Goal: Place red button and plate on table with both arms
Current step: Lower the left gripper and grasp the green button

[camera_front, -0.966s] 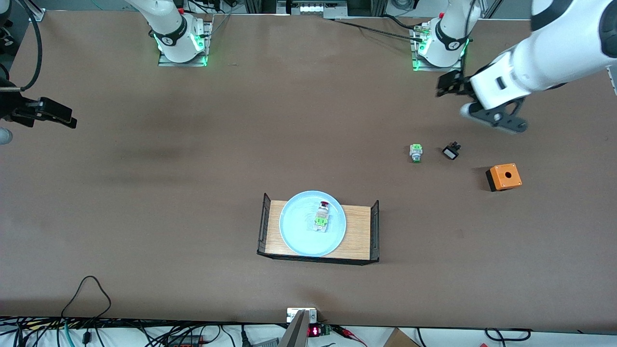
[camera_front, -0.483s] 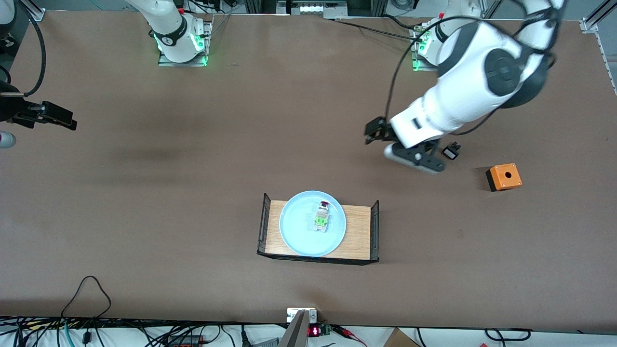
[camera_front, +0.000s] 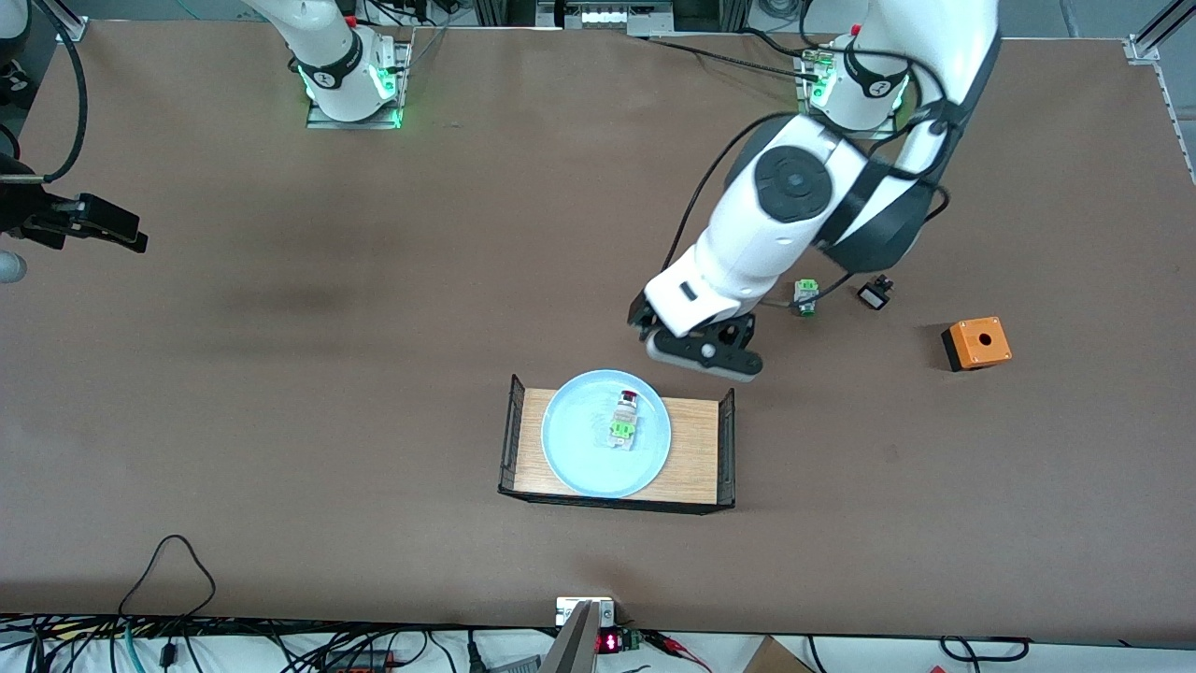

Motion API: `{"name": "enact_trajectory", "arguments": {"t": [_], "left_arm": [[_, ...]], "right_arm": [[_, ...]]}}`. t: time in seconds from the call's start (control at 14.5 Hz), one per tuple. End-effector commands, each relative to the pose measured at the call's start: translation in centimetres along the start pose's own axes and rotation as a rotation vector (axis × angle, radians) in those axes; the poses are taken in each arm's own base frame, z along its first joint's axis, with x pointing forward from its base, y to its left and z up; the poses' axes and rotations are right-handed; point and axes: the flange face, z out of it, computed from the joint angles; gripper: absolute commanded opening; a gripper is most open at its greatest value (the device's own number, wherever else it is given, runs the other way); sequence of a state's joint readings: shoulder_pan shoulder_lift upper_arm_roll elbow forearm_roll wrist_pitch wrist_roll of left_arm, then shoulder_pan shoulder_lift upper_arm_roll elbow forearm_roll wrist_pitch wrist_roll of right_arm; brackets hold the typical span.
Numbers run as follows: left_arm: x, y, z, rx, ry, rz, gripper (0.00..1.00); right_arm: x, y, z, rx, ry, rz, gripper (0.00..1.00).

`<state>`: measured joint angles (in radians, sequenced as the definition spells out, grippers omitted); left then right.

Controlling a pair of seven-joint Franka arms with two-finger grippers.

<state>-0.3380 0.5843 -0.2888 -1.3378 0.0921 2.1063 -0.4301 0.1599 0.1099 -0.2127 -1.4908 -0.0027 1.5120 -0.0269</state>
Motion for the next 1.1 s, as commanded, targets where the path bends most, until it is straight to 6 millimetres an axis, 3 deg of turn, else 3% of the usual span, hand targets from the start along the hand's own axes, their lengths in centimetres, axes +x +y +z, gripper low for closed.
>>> {"name": "enact_trajectory", "arguments": {"t": [0.0, 0.14, 0.41, 0.62, 0.83, 0.97, 1.03], "left_arm": [[3.1, 0.8, 1.4, -0.010, 0.080, -0.016, 1.00], [2.9, 2.4, 1.9, -0.034, 0.122, -0.021, 1.00], [2.7, 4.3, 5.5, 0.001, 0.198, -0.007, 1.00], [2.1, 5.2, 6.2, 0.055, 0.219, -0.008, 0.96], [2.3, 4.9, 7.1, 0.074, 0.229, 0.004, 0.87], [2.3, 5.0, 7.4, 0.101, 0.264, 0.039, 0.84], [2.2, 4.9, 8.2, 0.108, 0.262, 0.035, 0.84]], "right_arm": [[-0.5, -0.5, -0.1, 0.006, 0.000, -0.014, 1.00], [-0.5, -0.5, 0.0, 0.007, -0.003, -0.023, 1.00], [-0.3, -0.4, 0.0, 0.004, 0.006, -0.012, 1.00], [0.4, -0.5, 0.5, -0.001, 0.023, -0.012, 1.00], [2.0, -4.7, 0.8, -0.013, 0.100, -0.077, 1.00], [2.0, -3.9, 0.9, -0.013, 0.097, -0.063, 1.00], [2.0, -1.5, 1.1, -0.006, 0.087, -0.021, 1.00]]}}
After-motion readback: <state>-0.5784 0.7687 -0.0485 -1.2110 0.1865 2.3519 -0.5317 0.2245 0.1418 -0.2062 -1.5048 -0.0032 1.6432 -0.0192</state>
